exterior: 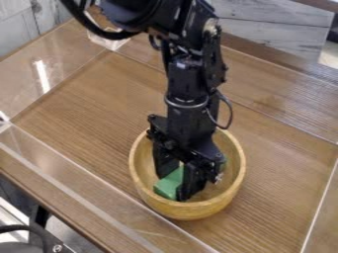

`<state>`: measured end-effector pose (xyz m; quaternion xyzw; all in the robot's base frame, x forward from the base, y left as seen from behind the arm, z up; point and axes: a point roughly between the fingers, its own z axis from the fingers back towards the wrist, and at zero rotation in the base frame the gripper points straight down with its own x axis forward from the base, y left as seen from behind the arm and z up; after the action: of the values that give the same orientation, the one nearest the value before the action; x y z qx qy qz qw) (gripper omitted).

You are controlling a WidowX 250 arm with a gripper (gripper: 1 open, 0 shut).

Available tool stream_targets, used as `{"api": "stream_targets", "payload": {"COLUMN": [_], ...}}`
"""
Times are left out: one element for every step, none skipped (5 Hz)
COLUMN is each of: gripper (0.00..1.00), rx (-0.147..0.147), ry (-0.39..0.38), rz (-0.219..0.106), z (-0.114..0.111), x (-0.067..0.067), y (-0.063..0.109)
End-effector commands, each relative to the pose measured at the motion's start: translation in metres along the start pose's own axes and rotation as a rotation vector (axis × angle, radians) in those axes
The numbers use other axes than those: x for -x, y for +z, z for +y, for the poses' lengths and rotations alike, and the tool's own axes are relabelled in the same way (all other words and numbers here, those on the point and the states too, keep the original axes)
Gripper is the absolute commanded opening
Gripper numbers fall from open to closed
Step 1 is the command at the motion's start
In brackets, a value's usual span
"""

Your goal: Remove the green block from inside the brown bowl and put it on the table

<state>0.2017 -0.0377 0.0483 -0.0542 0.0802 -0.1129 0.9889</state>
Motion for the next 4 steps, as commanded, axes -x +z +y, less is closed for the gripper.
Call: {"api": "stream_targets", "payload": {"gripper": [0.00,0.00,0.00,0.00], "rx": [0.007,0.021,0.035,0.048], "ry": [-0.002,0.008,0.017,0.027], "rz": [-0.070,-0.073,-0.079,-0.087], "z": [0.001,0.001,0.001,0.002], "x": [-0.009,-0.009,-0.010,-0.011], "y": [0.020,0.024,0.027,0.032]}}
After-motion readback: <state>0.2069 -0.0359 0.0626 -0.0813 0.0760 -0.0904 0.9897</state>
